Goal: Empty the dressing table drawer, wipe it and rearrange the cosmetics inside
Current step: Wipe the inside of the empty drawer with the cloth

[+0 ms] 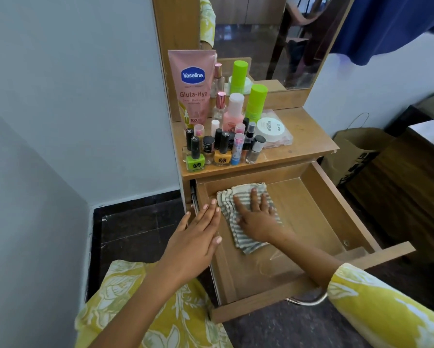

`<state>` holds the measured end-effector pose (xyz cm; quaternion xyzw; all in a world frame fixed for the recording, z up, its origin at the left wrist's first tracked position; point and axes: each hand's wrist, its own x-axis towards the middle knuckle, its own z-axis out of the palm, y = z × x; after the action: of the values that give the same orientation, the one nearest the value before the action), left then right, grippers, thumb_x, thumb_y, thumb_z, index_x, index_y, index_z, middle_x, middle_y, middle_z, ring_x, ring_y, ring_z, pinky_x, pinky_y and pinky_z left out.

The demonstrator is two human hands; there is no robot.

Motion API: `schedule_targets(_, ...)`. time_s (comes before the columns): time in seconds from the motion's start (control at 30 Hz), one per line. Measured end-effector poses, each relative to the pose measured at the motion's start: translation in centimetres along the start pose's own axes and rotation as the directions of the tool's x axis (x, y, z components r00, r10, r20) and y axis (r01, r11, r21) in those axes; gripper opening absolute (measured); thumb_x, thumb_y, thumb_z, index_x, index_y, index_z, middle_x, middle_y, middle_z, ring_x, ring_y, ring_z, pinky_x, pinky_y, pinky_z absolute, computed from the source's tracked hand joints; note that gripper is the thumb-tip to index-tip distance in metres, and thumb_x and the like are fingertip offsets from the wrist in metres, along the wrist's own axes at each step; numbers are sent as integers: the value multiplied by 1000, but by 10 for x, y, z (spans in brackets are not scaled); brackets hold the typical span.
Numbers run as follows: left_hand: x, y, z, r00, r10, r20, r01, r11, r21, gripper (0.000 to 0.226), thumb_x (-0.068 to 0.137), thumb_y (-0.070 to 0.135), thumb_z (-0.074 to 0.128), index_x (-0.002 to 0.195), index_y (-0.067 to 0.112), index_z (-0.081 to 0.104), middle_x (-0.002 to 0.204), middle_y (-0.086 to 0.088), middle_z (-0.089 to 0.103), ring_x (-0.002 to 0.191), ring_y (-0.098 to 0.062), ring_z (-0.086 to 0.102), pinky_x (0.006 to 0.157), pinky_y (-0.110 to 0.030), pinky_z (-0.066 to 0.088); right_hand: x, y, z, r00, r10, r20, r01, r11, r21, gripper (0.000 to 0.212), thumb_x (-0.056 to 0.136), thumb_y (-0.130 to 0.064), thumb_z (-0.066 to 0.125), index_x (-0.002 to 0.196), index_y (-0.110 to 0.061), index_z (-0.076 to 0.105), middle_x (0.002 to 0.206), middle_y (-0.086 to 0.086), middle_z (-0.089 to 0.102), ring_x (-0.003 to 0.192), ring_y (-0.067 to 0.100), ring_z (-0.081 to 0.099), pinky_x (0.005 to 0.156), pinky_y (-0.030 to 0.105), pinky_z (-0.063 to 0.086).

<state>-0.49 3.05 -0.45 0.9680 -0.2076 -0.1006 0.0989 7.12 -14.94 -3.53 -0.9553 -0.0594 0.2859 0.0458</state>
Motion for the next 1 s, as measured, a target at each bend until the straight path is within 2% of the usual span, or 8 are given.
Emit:
schedule_targets(0.2, 1, 2, 3, 1000, -15, -16, 15, 1000, 3, 77, 70, 55, -22, 142, 25, -22, 146, 10, -34, 133, -5, -32, 103, -25, -22, 4, -44, 7, 998, -9, 60, 11, 1000, -24, 74, 99, -35, 38, 147, -34, -19, 145, 20, -40, 134, 48, -31, 112, 63, -5)
schedule_targets(0.33, 1, -2, 3, 1000, 4, 26, -3, 1000, -22, 91, 61, 70, -35, 141, 28, -24, 145, 13, -36, 130, -1, -36, 106, -27, -19, -4, -40, 10, 996, -63, 57, 67, 996, -60, 72, 100, -37, 37, 146, -36, -18, 147, 16, -39, 136, 45, -31, 114, 62, -1)
schedule_targets(0.43, 2, -5, 1, 999, 12, 44, -9, 998, -66, 80, 69, 66, -20, 140, 30, -24, 145, 13, -37, 133, -2, -32, 108, -29, -17, -19, -20, 13, 988, -134, 72, 140, 987, -79, 67, 101, -38, 33, 146, -39, -16, 149, 11, -37, 138, 39, -28, 117, 56, 1)
schedule_targets(0.53, 1, -4, 0, 998, 17, 56, -13, 997, -70, 74, 77, 69, -13, 138, 29, -25, 144, 12, -38, 132, -2, -33, 106, -28, -19, -29, -2, 1, 978, -193, 77, 197, 979, -51, 71, 99, -33, 43, 149, -36, -7, 155, 10, -25, 143, 36, -18, 119, 49, 4)
schedule_targets(0.63, 1, -3, -1, 998, 0, 61, 4, 998, -64, 63, 91, 58, 1, 140, 28, -25, 145, 12, -37, 133, -3, -33, 106, -28, -19, -34, 12, -15, 960, -280, 0, 279, 955, -99, 74, 94, -32, 53, 150, -35, 5, 159, 7, -12, 146, 30, -4, 119, 45, 11)
schedule_targets(0.7, 1, -3, -2, 998, -8, 61, 13, 997, -76, 59, 99, 47, 12, 141, 27, -24, 146, 11, -37, 134, -3, -31, 106, -28, -18, -36, 17, -15, 923, -384, 25, 380, 897, -227, 83, 88, -37, 61, 150, -37, 4, 158, 2, -17, 146, 25, -11, 120, 48, 9)
schedule_targets(0.77, 1, -2, -3, 998, -6, 58, 10, 997, -82, 58, 99, 45, 13, 139, 27, -25, 145, 10, -37, 133, -3, -31, 106, -28, -18, -36, 17, -9, 892, -441, 100, 451, 854, -259, 91, 84, -41, 64, 150, -36, 1, 157, 2, -22, 145, 24, -17, 119, 49, 4)
schedule_targets(1.0, 1, -1, -3, 996, -12, 90, 19, 997, -70, 57, 102, 41, 15, 146, 23, -17, 148, 8, -33, 134, -5, -30, 110, -30, -15, -11, -7, -5, 922, -386, 37, 384, 899, -211, 97, 83, -46, 64, 151, -30, -4, 156, 6, -23, 144, 28, -18, 118, 51, 0)
